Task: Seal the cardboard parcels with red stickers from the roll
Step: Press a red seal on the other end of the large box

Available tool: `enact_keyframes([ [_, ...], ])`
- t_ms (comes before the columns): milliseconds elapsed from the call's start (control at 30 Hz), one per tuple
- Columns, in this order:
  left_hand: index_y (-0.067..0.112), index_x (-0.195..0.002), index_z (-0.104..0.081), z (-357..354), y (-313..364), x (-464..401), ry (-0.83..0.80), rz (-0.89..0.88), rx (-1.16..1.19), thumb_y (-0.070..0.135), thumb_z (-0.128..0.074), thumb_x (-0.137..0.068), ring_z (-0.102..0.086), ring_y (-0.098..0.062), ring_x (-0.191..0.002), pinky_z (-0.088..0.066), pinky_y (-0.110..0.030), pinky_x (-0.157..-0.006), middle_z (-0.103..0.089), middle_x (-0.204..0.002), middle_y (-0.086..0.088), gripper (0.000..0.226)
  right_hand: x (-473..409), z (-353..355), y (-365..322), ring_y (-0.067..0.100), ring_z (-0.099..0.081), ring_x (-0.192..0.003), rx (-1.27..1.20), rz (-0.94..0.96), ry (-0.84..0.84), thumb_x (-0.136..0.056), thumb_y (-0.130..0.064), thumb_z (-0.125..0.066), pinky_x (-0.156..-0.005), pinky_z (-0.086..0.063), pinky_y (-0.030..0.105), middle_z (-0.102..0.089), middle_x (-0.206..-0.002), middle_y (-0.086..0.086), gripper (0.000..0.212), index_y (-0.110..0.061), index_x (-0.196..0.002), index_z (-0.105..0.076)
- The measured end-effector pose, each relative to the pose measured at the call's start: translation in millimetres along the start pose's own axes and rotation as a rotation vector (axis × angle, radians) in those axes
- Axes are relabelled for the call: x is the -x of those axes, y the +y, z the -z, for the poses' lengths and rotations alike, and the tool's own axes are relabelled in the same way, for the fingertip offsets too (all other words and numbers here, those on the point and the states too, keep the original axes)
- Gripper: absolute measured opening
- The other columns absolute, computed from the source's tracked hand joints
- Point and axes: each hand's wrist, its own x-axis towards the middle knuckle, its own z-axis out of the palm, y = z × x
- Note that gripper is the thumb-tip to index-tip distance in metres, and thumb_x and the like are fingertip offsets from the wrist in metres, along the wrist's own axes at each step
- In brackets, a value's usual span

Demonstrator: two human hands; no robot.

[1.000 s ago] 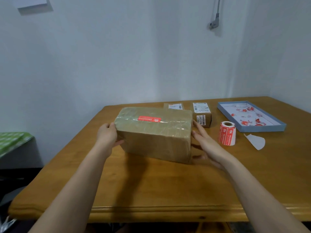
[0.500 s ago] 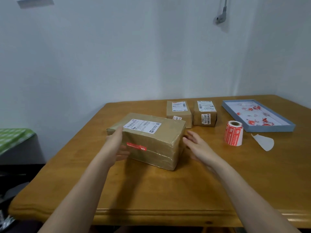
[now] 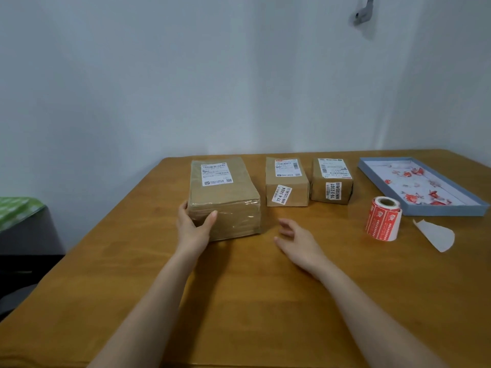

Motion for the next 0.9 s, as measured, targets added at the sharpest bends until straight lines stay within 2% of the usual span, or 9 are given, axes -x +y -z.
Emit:
enact_keyframes([
  [67, 0.018, -0.142, -0.036, -4.3, -7.1, -12.4, 0.027, 0.020, 0.001, 0.023, -0.062, -0.094, -0.047, -0.015, -0.111, -0.042, -0.032, -0.093, -0.048, -0.130, 0.000, 0.055, -6.4, 3.2, 8.1, 0.013, -0.061, -0.109, 0.059, 0.048, 0.111, -0.093, -0.012, -0.057, -0.092, -0.046, 0.022, -0.063, -0.122, 0.001, 0.041, -0.020, -0.132, -0.051],
  [167, 0.012, -0.135, -0.047, -10.6, -22.6, -30.2, 0.097, 0.078, -0.035, 0.022, -0.056, -0.097, -0.053, -0.018, -0.104, -0.042, -0.031, -0.084, -0.057, -0.131, -0.007, 0.040, -18.4, 8.1, 12.8, 0.009, -0.064, -0.095, 0.073, 0.068, 0.125, -0.093, -0.011, -0.057, -0.087, -0.055, 0.035, -0.058, -0.128, -0.002, 0.048, -0.021, -0.138, -0.046],
  [267, 0.009, -0.134, -0.048, -16.5, -31.2, -44.7, 0.188, 0.096, -0.070, 0.023, -0.052, -0.099, -0.054, -0.023, -0.117, -0.044, -0.033, -0.094, -0.056, -0.133, -0.008, 0.038, -29.6, 6.7, 6.8, 0.009, -0.061, -0.091, 0.126, 0.086, 0.041, -0.093, -0.019, -0.057, -0.084, -0.056, 0.039, -0.045, -0.137, -0.015, 0.064, -0.033, -0.148, -0.027],
  [400, 0.007, -0.132, -0.049, -28.3, -34.9, -55.5, 0.208, 0.054, -0.160, 0.022, -0.044, -0.102, -0.052, -0.029, -0.119, -0.038, -0.033, -0.093, -0.055, -0.132, -0.012, 0.034, -44.3, -7.2, 0.7, 0.021, -0.058, -0.114, 0.476, 0.147, 0.013, -0.091, -0.034, -0.053, -0.091, -0.049, 0.038, -0.039, -0.149, -0.014, 0.075, -0.044, -0.149, -0.007],
  [533, 0.007, -0.128, -0.054, -34.3, -39.3, -67.1, 0.203, 0.005, -0.288, 0.025, -0.041, -0.103, -0.055, -0.033, -0.114, -0.043, -0.042, -0.093, -0.060, -0.126, -0.014, 0.034, -52.9, -22.0, -1.6, 0.018, -0.063, -0.098, 0.608, 0.278, 0.047, -0.089, -0.036, -0.051, -0.079, -0.050, 0.032, -0.052, -0.139, -0.012, 0.074, -0.041, -0.150, -0.010],
  [667, 0.011, -0.123, -0.057, -34.7, -41.4, -75.0, 0.217, 0.016, -0.399, 0.029, -0.039, -0.102, -0.057, -0.036, -0.110, -0.045, -0.044, -0.090, -0.062, -0.121, -0.014, 0.033, -57.2, -22.0, -1.9, 0.017, -0.062, -0.101, 0.577, 0.301, 0.034, -0.089, -0.033, -0.052, -0.082, -0.047, 0.032, -0.054, -0.137, -0.014, 0.069, -0.040, -0.149, -0.018],
  [767, 0.010, -0.130, -0.053, -35.7, -41.4, -71.8, 0.201, 0.014, -0.408, 0.029, -0.043, -0.101, -0.055, -0.036, -0.116, -0.044, -0.043, -0.093, -0.061, -0.126, -0.014, 0.036, -55.8, -21.0, 0.0, 0.012, -0.061, -0.105, 0.480, 0.282, 0.022, -0.089, -0.029, -0.053, -0.090, -0.048, 0.032, -0.049, -0.141, -0.019, 0.066, -0.037, -0.148, -0.024],
  [833, 0.007, -0.136, -0.047, -34.4, -39.4, -67.2, 0.226, 0.032, -0.365, 0.025, -0.047, -0.099, -0.053, -0.033, -0.122, -0.043, -0.044, -0.100, -0.057, -0.133, -0.013, 0.041, -55.0, -20.5, 2.7, 0.001, -0.061, -0.085, 0.329, 0.247, 0.060, -0.088, -0.023, -0.055, -0.085, -0.049, 0.030, -0.047, -0.142, -0.020, 0.061, -0.034, -0.144, -0.033],
  [900, 0.004, -0.134, -0.045, -32.0, -37.2, -61.0, 0.270, 0.076, -0.303, 0.018, -0.051, -0.098, -0.051, -0.031, -0.122, -0.042, -0.044, -0.104, -0.054, -0.134, -0.013, 0.039, -53.8, -20.3, 6.6, -0.001, -0.050, -0.059, 0.143, 0.223, 0.131, -0.089, -0.018, -0.058, -0.072, -0.049, 0.025, -0.054, -0.135, -0.015, 0.051, -0.029, -0.137, -0.044],
])
